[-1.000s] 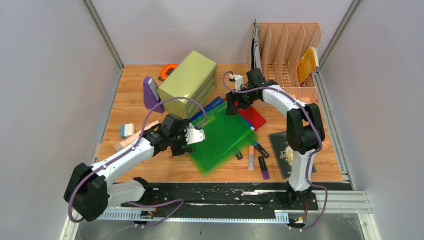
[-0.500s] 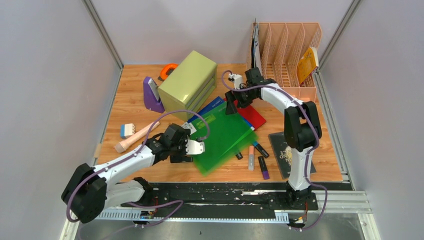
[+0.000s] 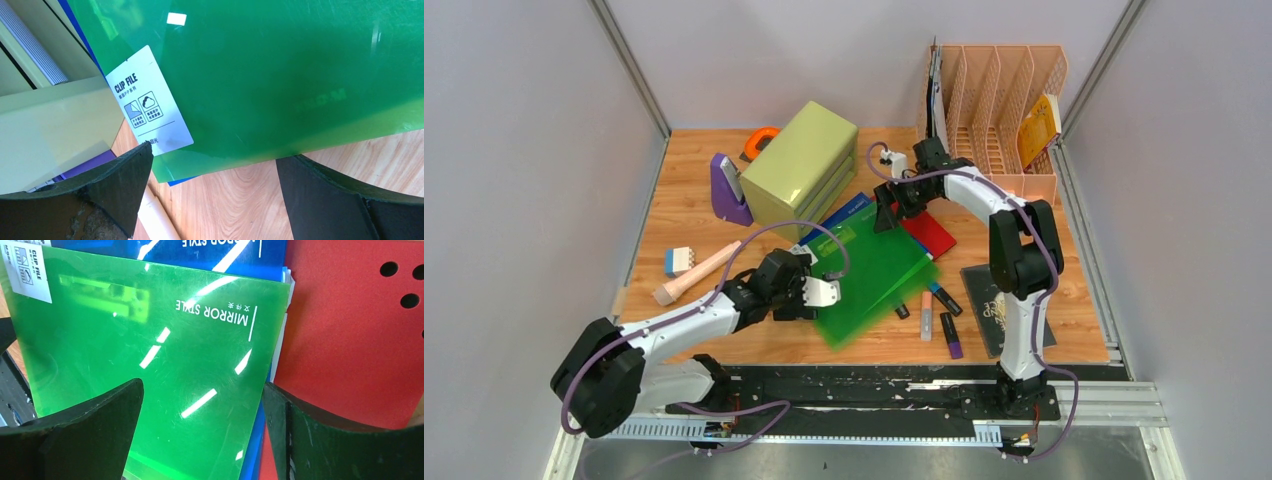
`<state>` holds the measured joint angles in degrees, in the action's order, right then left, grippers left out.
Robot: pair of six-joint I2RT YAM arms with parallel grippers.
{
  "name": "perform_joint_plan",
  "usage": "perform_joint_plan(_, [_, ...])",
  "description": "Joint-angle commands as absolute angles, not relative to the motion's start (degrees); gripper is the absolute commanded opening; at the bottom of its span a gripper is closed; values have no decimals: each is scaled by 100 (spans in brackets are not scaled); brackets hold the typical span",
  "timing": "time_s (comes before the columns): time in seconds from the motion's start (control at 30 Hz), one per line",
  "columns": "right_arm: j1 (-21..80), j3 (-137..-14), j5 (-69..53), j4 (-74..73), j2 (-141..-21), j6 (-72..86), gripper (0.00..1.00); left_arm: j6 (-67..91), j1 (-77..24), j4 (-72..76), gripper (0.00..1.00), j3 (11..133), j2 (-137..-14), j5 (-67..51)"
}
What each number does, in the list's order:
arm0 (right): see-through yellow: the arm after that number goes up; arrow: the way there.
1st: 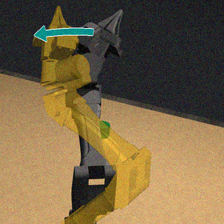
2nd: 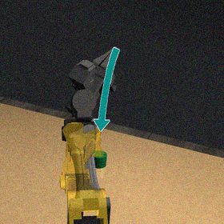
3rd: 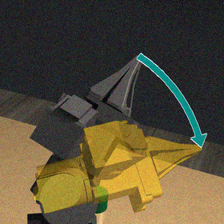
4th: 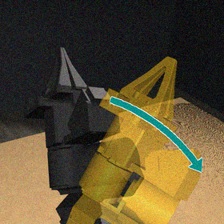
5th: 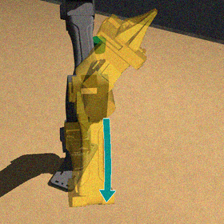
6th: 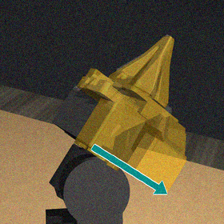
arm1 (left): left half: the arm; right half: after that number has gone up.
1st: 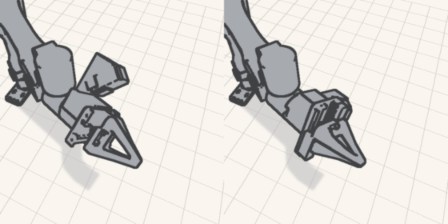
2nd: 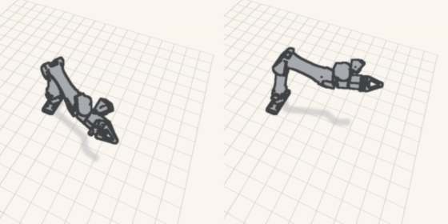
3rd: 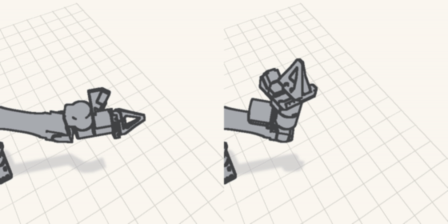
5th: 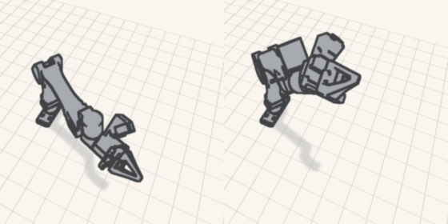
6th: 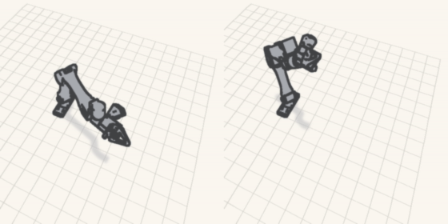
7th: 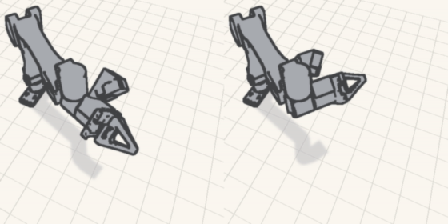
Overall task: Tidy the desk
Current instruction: Pick up the folder from the center of the board.
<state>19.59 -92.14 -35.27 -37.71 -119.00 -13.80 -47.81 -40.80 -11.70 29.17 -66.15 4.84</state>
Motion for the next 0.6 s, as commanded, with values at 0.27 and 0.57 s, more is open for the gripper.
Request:
perform_joint_plan(0.27, [1979,-9508,-4618,-4238,-11682,-1441,69,-4323,-4182,-693,100,2929,-6685,481])
perform_joint_plan(0.57, [1982,-9377,-5194,-4627,-11005,-1555,39,-4086,-4193,-598,100,2949,-6747,396])
